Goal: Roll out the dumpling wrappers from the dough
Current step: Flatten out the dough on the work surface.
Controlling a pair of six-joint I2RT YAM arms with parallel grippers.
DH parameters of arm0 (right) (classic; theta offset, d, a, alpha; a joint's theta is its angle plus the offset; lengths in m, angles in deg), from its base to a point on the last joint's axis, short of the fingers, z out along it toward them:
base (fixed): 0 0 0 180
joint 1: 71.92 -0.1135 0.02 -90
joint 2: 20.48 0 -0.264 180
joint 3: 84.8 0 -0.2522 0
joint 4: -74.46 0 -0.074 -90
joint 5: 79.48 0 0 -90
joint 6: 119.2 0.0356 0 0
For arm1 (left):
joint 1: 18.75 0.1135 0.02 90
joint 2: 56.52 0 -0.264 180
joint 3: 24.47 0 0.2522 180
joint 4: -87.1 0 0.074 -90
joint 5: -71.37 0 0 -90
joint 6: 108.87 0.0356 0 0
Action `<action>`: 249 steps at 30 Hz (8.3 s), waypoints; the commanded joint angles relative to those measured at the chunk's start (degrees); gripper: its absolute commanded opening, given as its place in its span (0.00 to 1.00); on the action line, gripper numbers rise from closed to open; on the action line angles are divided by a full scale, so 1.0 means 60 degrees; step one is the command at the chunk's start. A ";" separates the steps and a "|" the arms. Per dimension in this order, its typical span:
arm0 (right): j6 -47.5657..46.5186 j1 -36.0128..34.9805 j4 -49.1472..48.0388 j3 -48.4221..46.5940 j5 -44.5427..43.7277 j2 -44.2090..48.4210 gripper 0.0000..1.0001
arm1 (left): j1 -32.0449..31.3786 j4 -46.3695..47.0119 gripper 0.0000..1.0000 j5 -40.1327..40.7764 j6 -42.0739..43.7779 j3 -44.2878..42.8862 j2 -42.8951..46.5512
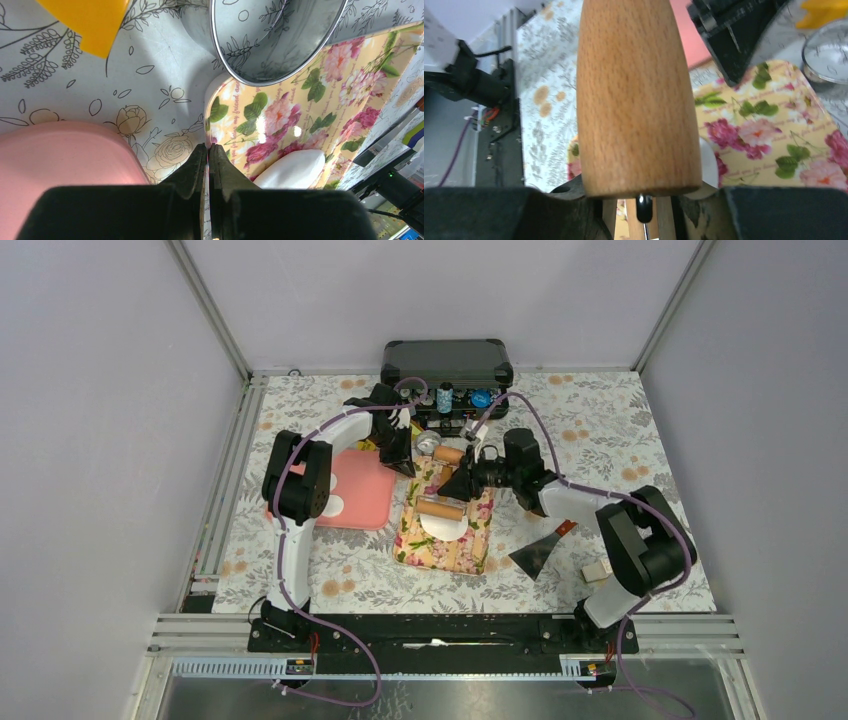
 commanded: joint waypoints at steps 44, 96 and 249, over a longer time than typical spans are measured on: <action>-0.1918 -0.1003 0.2260 0.0674 0.0099 0.0681 0.00 | -0.0016 -0.0273 0.00 0.0434 0.0275 0.0066 0.0220; -0.3428 -0.1943 0.3444 0.1098 -0.1039 0.0072 0.00 | -0.0016 -0.0259 0.00 0.0418 0.0336 0.0095 0.0262; -0.2704 -0.1909 0.2544 -0.0166 -0.2268 -0.0085 0.00 | -0.0222 -0.0358 0.00 0.0375 0.0511 -0.0110 0.0190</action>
